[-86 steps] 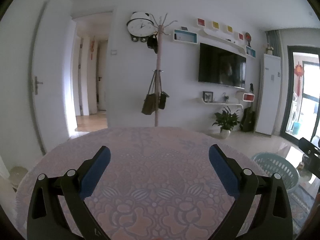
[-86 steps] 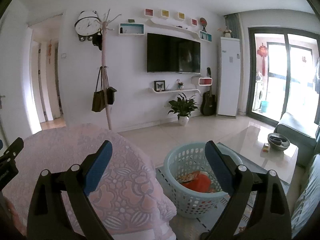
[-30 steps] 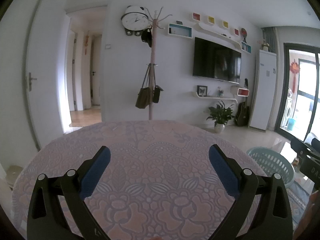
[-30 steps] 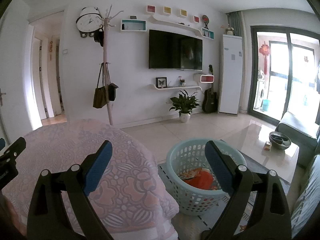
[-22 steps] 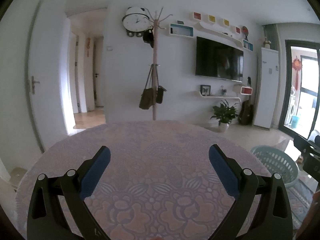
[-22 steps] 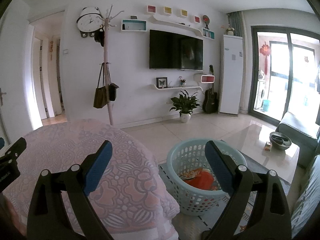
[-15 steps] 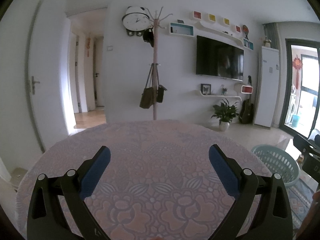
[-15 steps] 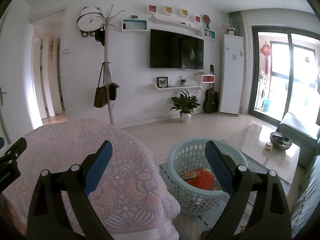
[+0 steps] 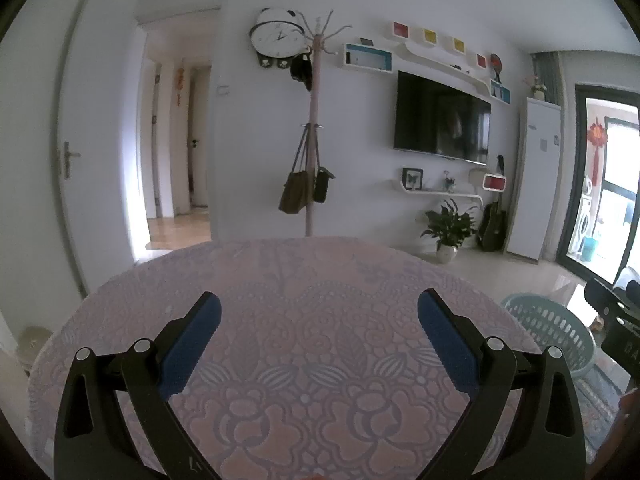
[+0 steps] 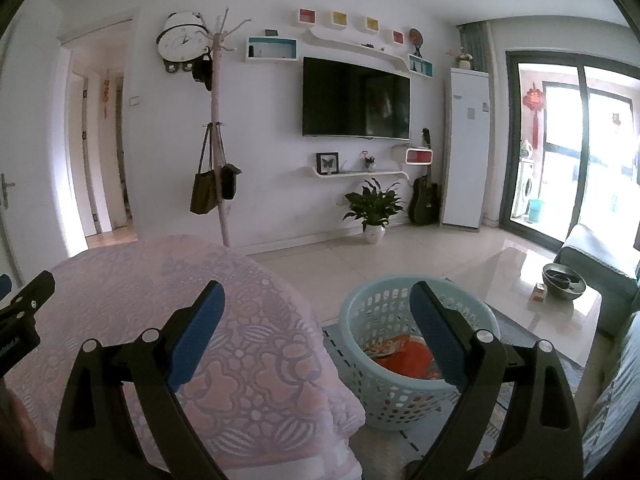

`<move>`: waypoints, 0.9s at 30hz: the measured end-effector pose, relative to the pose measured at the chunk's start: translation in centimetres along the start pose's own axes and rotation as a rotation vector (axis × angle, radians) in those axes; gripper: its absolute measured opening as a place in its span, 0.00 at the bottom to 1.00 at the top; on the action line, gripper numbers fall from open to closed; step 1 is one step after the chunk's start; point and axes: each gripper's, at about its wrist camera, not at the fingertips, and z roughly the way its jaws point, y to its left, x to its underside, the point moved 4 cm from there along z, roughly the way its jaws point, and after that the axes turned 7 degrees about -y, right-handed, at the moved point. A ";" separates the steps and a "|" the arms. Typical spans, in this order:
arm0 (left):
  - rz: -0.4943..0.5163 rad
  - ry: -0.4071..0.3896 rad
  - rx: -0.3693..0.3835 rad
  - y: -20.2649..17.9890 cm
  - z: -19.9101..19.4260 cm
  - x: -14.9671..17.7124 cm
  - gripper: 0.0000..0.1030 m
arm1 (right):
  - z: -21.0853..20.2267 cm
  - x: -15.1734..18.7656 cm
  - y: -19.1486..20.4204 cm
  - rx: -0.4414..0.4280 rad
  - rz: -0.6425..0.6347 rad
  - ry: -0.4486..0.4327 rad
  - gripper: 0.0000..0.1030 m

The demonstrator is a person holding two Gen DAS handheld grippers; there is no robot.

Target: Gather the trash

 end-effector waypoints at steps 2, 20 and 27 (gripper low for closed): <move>0.004 -0.001 -0.001 0.0 0.0 0.0 0.93 | 0.0 -0.1 -0.1 0.000 -0.002 0.000 0.86; 0.006 0.005 -0.007 1.1 0.7 -0.2 0.93 | 0.2 -0.2 -0.4 -0.012 0.014 0.016 0.87; 0.044 0.005 -0.023 1.1 1.0 -0.4 0.93 | 0.2 -0.1 -0.4 -0.016 0.008 0.023 0.87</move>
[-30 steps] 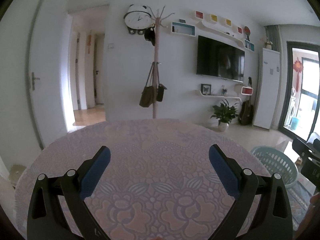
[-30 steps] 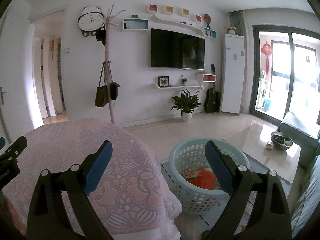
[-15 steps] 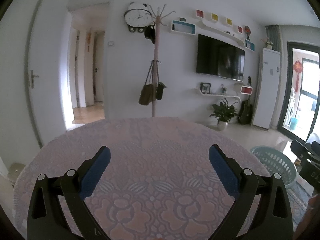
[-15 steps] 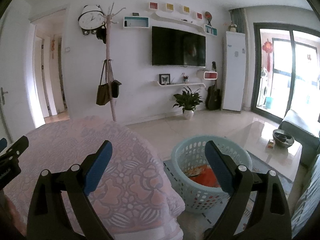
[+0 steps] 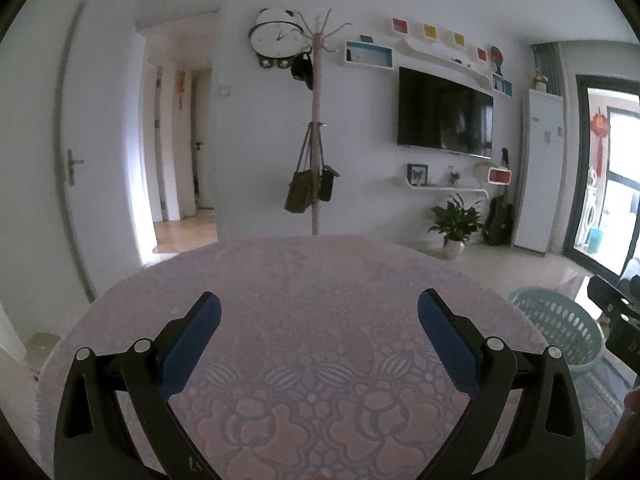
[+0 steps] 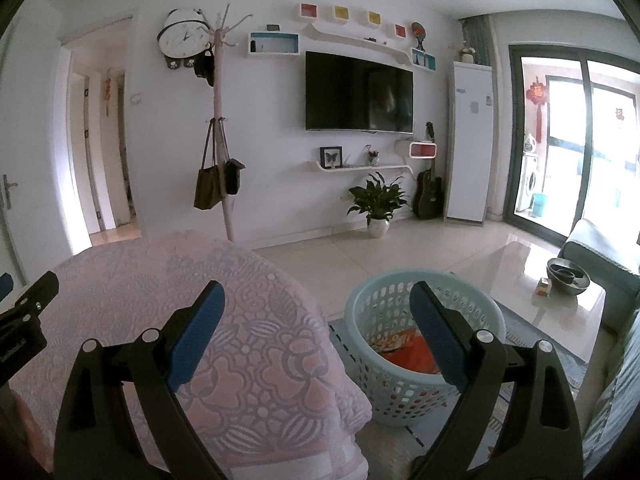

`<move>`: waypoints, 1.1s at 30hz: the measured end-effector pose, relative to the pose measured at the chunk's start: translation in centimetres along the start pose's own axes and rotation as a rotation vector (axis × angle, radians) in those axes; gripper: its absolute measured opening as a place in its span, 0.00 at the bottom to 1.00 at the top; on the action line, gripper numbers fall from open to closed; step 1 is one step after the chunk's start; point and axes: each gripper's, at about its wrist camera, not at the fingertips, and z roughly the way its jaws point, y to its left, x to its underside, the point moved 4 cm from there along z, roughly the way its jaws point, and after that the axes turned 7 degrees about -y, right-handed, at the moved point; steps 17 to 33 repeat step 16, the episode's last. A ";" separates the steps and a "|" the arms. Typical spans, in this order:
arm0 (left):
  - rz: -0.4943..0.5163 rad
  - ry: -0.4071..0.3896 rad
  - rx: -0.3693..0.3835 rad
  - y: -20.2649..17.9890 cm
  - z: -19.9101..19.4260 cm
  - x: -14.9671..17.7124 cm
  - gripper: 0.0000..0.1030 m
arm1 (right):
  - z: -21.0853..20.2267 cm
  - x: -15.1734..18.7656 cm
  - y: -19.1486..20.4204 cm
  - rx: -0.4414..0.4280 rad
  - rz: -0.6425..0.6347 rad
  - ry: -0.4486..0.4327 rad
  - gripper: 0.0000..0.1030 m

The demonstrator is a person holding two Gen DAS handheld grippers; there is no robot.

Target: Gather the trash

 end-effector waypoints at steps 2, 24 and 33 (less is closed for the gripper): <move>0.007 -0.001 -0.011 -0.1 0.1 0.0 0.93 | -0.1 0.0 0.0 0.000 0.000 -0.001 0.87; -0.023 0.016 -0.016 0.7 0.4 0.2 0.93 | 0.0 -0.1 -0.5 0.008 0.000 0.000 0.87; -0.023 0.016 -0.016 0.7 0.4 0.2 0.93 | 0.0 -0.1 -0.5 0.008 0.000 0.000 0.87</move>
